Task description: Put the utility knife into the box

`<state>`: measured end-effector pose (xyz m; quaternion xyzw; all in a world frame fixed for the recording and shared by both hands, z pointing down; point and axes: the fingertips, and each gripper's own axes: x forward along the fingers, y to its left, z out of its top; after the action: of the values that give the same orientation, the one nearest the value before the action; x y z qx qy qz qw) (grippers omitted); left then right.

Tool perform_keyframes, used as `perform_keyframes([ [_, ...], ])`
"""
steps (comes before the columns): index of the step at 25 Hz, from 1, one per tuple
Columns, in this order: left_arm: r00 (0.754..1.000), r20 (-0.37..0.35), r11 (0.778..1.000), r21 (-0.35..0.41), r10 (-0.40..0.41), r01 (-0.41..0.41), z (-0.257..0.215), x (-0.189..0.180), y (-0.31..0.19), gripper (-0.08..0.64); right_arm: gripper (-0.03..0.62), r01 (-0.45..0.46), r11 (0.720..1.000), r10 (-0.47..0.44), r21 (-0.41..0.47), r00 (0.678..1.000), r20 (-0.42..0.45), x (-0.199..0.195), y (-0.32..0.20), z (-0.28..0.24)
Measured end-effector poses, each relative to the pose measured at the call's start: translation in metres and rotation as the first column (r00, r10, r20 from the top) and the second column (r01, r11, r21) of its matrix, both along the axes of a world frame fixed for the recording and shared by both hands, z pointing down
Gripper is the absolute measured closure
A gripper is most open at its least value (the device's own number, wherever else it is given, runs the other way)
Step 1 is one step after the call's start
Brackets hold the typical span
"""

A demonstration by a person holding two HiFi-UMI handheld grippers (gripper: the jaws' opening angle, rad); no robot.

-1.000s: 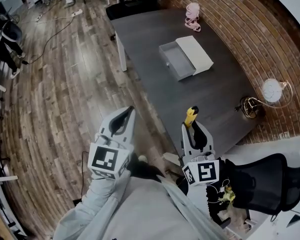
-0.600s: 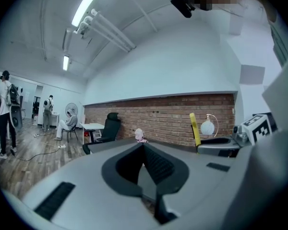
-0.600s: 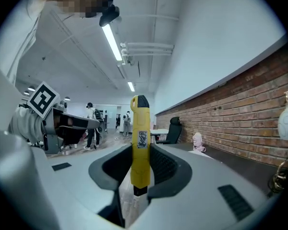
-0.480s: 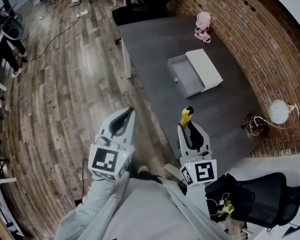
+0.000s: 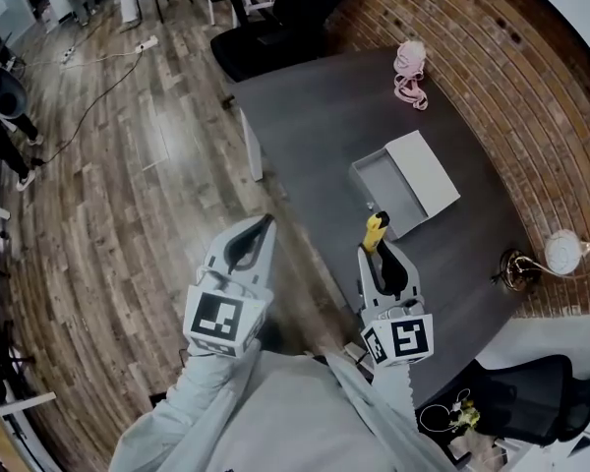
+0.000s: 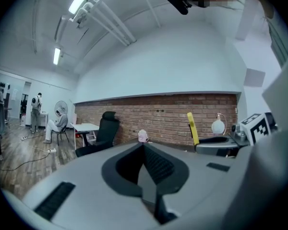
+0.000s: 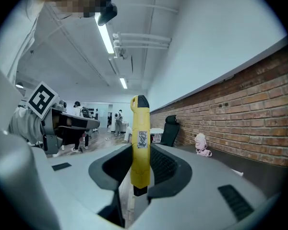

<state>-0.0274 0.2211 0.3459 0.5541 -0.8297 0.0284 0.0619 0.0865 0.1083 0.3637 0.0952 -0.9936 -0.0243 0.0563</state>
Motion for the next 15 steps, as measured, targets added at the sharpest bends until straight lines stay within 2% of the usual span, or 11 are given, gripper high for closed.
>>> perform_keyframes([
  [7, 0.998, -0.007, 0.997, -0.018, 0.068, -0.069, 0.011, -0.062, -0.005, 0.541, 0.466, -0.114, 0.993, 0.114, -0.015, 0.993, -0.027, -0.043, -0.012, 0.013],
  [15, 0.99, -0.063, 0.991, -0.037, 0.125, -0.127, 0.032, -0.082, -0.025, 0.54, 0.466, -0.228, 0.973, 0.226, -0.025, 0.972, -0.07, -0.042, -0.036, 0.026],
])
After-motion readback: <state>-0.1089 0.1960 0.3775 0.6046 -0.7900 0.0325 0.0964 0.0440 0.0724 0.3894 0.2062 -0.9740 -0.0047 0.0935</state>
